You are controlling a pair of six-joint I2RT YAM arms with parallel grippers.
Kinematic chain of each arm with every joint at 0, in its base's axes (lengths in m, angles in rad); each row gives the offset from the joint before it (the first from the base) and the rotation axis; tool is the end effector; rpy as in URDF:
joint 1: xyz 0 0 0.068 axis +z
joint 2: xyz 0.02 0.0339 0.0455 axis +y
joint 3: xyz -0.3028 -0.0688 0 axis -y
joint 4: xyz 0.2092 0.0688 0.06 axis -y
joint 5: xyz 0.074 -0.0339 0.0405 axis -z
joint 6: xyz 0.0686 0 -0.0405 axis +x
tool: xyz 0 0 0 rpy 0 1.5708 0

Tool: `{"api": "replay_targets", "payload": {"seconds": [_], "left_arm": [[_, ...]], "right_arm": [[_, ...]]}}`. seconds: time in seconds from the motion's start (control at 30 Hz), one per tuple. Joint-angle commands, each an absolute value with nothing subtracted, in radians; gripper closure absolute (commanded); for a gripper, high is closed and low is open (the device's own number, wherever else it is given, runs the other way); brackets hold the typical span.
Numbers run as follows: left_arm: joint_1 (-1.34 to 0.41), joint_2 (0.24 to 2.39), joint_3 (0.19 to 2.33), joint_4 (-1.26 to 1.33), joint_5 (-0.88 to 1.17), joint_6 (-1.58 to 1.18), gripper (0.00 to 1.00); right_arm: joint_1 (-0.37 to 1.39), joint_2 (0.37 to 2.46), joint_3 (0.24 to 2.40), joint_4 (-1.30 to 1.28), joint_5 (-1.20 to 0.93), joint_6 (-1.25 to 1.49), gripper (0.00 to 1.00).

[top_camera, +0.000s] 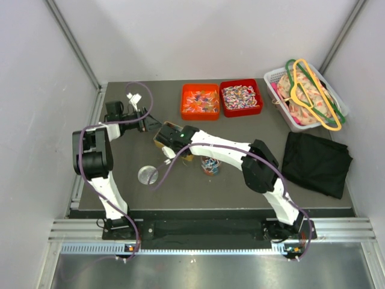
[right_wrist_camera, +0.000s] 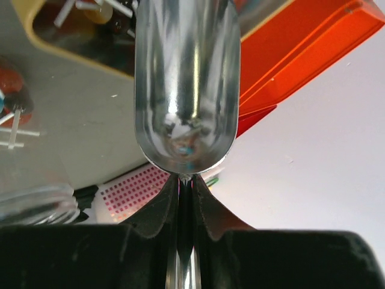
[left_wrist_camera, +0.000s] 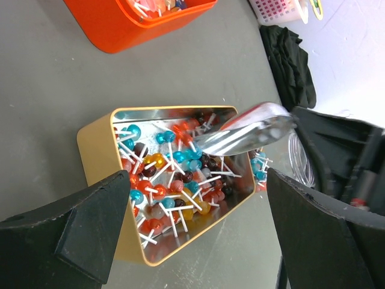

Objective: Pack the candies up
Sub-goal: Scoop the fake candies from the storage box.

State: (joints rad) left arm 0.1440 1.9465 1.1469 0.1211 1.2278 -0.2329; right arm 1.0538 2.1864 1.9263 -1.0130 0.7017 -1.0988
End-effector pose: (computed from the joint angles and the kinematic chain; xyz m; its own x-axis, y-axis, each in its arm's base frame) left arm 0.4007 -0.0072 0.2261 -0.7607 -0.1887 -0.6211 0.5157 0.4054 -0.7548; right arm 0.2607 0.3689 0.2441 0.2931 -0.8607 0.4163 -0.6802 -0.4937 -0.5418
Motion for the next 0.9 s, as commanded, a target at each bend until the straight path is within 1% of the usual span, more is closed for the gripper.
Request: {"api": "replay_targets", "payload": {"seconds": [0.0,0.3,0.7,0.87], "left_arm": [[0.144,1.956,1.132,0.164,1.272,-0.21,0.01],[0.143,1.954,1.108,0.176,1.289,-0.21,0.01],[0.144,1.95,1.072,0.196,1.307,-0.215,0.01],[0.144,1.945,1.062,0.206,1.308,-0.219,0.01]], "right_arm": [[1.071,2.246,1.999,-0.982,0.729,-1.141,1.0],[1.071,2.336,2.083,-0.94,0.718,-1.114,1.0],[1.071,2.376,2.121,-0.947,0.614,-0.988,1.0],[1.072,2.425,2.174,-0.962,0.586,-0.957,1.0]]}}
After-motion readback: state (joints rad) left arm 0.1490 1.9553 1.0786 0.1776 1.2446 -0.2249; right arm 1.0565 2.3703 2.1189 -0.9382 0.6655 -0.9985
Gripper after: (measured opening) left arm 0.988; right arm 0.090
